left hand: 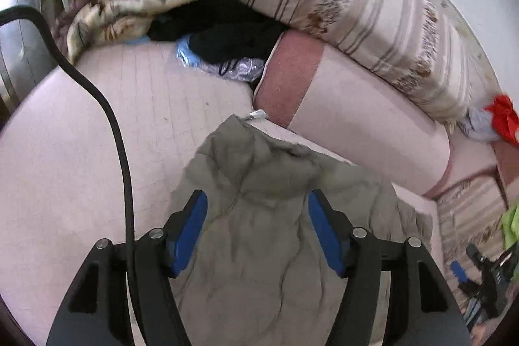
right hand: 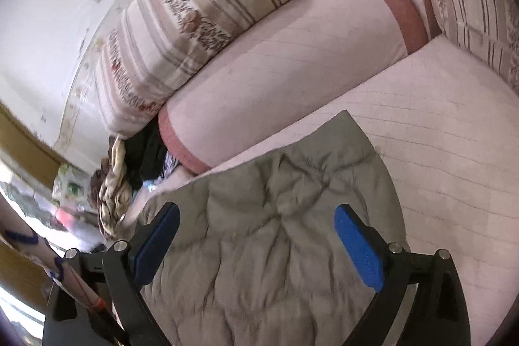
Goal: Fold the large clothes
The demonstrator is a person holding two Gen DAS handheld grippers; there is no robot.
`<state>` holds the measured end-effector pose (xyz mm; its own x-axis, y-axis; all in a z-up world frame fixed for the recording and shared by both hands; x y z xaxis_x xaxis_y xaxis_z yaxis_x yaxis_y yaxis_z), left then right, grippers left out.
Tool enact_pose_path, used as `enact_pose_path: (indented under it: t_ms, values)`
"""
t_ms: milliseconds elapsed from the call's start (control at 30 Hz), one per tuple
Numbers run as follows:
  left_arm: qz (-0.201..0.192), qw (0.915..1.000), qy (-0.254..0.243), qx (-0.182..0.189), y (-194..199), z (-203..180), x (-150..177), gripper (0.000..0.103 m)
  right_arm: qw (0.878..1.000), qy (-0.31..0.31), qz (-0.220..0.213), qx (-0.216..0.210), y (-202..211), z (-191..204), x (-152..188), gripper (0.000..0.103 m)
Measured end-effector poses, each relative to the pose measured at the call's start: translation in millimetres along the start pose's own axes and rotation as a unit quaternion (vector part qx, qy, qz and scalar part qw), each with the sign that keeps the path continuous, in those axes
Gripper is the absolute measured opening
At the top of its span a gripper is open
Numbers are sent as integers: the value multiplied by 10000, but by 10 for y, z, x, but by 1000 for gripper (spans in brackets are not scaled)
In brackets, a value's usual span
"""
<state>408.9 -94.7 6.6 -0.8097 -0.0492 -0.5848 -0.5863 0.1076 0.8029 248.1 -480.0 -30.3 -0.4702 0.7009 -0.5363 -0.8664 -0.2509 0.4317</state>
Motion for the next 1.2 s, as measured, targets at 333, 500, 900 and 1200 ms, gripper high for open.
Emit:
enact_pose_path:
  t_ms: [333, 500, 900, 1200]
  values:
    - [-913, 9904, -814, -637, 712, 385, 923, 67, 9943, 758, 605, 441, 99, 472, 824, 98]
    - [-1376, 9823, -765, -1015, 870, 621, 1324, 67, 9894, 956, 893, 638, 24, 628, 1135, 95]
    - [-1478, 9784, -109, -1438, 527, 1302, 1743, 78, 9659, 1723, 1401, 1330, -655, 1055, 1561, 86]
    - [-1327, 9790, -251, -1524, 338, 1480, 1705, 78, 9431, 1775, 1936, 2039, -1365, 761, 1805, 89]
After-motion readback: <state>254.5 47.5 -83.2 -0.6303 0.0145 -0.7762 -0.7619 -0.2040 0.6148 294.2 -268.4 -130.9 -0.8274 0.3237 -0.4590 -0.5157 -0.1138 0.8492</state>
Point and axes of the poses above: each gripper's, at about its wrist camera, not at the fingertips, and y roughly against the way its jaws point, z to its left, x to its underside, the point moved 6 cm from there along -y, roughly the way its jaws point, and after that the axes turned 14 degrees about -x, right-handed, at the moved point
